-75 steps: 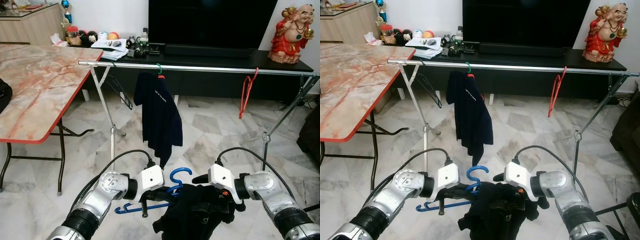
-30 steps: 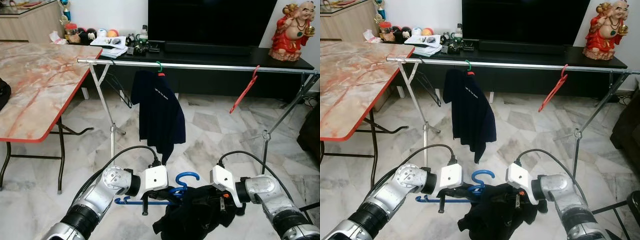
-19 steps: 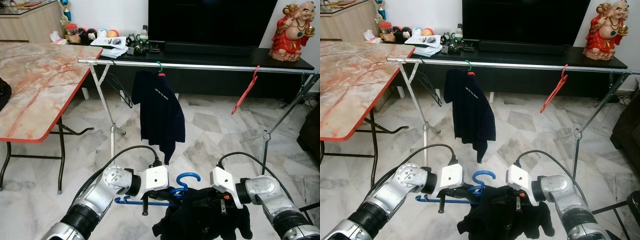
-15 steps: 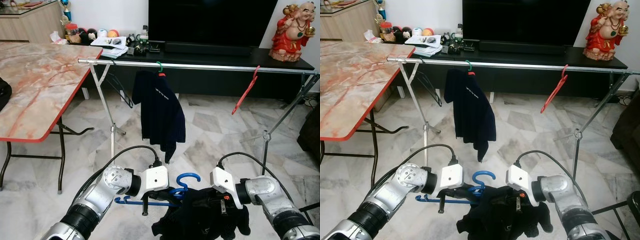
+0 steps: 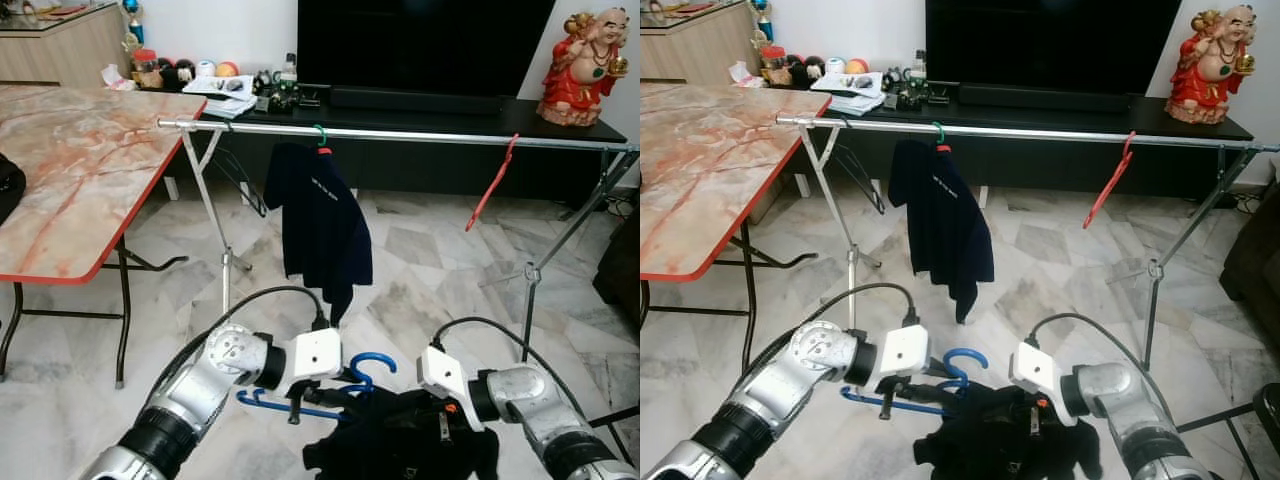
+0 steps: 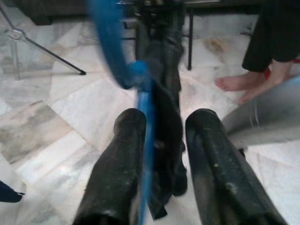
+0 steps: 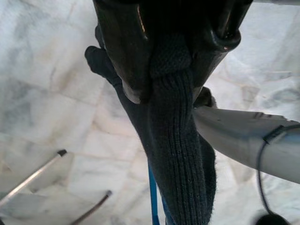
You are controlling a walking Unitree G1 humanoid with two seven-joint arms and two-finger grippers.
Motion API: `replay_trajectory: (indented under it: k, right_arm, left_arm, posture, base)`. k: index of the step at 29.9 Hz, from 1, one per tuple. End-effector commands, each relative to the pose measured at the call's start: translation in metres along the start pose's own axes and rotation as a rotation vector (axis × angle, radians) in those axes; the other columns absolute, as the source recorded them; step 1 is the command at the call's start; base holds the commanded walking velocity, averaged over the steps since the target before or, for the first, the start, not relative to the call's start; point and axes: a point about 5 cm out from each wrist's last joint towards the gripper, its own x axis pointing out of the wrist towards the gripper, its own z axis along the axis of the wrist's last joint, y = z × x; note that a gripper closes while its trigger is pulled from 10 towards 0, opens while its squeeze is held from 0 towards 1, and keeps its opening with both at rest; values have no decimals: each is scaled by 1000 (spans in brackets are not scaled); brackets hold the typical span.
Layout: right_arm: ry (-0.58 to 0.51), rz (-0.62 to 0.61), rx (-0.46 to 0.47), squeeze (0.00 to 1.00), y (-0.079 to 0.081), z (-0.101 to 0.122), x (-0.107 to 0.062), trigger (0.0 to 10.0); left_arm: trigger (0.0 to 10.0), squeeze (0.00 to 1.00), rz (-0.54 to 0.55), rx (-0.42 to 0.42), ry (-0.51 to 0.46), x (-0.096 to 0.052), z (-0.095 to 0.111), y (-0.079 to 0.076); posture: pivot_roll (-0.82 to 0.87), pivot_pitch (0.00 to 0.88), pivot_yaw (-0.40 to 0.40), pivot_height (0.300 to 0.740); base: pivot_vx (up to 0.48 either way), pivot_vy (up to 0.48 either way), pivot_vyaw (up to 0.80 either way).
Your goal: Hang hanger
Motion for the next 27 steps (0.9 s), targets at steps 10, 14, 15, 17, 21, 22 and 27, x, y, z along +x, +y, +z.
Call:
replay_trajectory:
  k: [10,14,15,17,21,22,27]
  right_arm:
    - [43,-327,12,0,-21,-7,-28,0]
    - [2,-362,13,0,-23,-5,-35,0]
    - [-15,-384,4,0,-24,-3,-38,0]
    - [-49,-419,-14,0,-27,5,-42,0]
    - [-109,-474,-45,0,-32,20,-45,0]
    - [-109,-474,-45,0,-32,20,-45,0]
    - [-173,-461,-127,0,-28,45,-45,0]
  left_arm:
    - [10000,1000,239,-67,54,-29,-22,7]
    - [10000,1000,318,-143,62,-33,-38,-3]
    - [10000,1000,365,-166,61,-33,-44,-4]
    - [10000,1000,438,-194,64,-33,-52,-6]
    - [10000,0,568,-235,106,-31,-67,-9]
    - [10000,0,568,-235,106,-31,-67,-9]
    - [10000,0,672,-329,80,-22,-77,-15]
  posture:
    - [23,30,-50,740]
    - [22,36,-46,740]
    - [23,39,-47,740]
    - [18,42,-48,740]
    - [14,43,-48,740]
    - [14,43,-48,740]
    - [9,47,-47,740]
  base:
    - [0,0,0]
    - [0,0,0]
    - [0,0,0]
    - [0,0,0]
    - [0,0,0]
    - [0,0,0]
    - [0,0,0]
